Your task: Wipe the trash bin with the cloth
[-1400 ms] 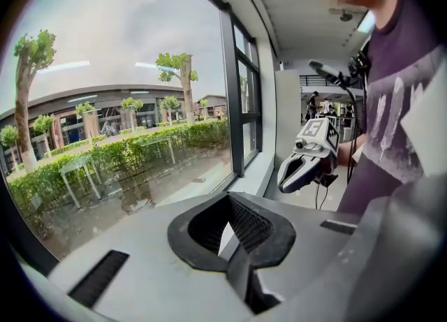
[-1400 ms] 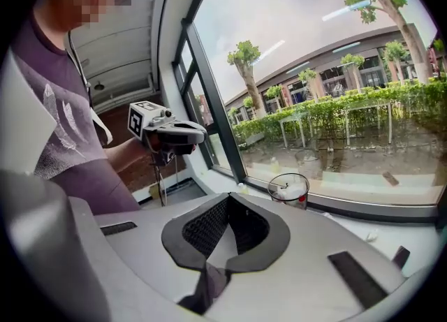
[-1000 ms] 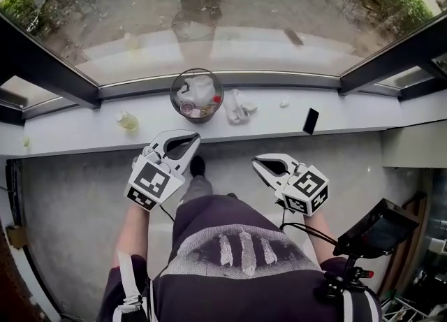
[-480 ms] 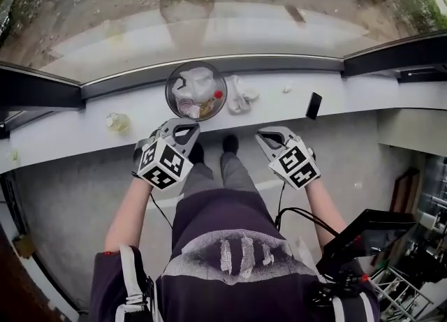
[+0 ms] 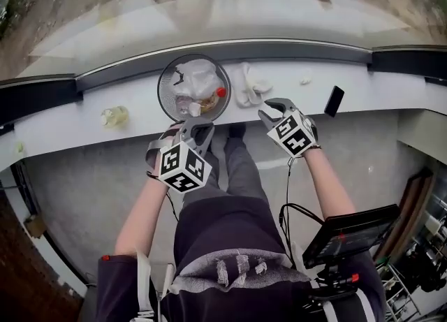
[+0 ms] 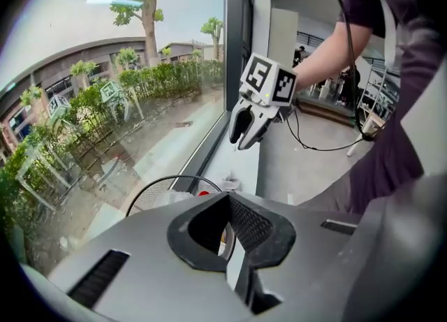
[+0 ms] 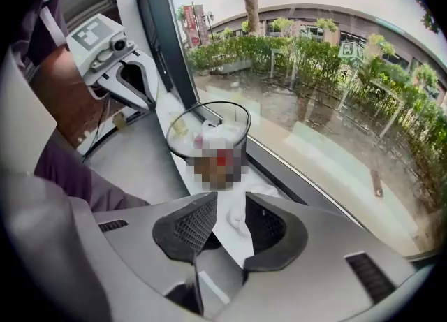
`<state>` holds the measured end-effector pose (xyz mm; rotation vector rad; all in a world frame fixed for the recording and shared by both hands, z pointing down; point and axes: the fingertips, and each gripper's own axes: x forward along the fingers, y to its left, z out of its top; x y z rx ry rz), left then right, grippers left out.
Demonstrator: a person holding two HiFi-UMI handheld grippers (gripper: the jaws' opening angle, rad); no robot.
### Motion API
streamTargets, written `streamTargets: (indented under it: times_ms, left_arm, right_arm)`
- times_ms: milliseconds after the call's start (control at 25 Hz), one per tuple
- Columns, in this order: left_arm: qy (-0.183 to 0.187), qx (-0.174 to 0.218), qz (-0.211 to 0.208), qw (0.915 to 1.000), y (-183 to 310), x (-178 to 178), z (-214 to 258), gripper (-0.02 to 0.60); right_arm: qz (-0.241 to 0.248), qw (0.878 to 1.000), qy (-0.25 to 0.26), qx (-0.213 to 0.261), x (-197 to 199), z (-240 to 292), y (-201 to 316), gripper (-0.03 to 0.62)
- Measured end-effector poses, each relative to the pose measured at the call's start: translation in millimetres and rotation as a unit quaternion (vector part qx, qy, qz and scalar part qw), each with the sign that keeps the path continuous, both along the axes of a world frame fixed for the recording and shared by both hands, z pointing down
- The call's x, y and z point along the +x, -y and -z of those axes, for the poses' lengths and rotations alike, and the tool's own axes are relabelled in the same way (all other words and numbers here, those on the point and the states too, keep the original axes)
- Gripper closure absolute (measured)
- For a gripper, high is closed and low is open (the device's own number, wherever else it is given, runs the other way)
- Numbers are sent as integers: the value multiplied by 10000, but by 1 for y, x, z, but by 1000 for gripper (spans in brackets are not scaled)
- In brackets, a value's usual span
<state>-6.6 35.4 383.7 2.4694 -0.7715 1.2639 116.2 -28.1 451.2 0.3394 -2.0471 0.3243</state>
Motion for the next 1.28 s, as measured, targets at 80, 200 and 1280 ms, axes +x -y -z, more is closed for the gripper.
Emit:
streamTargets:
  times_ms: [80,200,1280]
  left_arm:
    - [-3,4,36,10000,8,7,-11,583]
    - [-366,-124,197,9991,12,18,-21,583]
    - [-237,405,-28,9989,16,-42,-11,583]
  right_arm:
    - [72,9998,-201,-42,3,-30,12,432]
    - [352,9975,-610,-94,5,-77,22,357]
    - [322,9952,-813,-443,-7,-202,63,494]
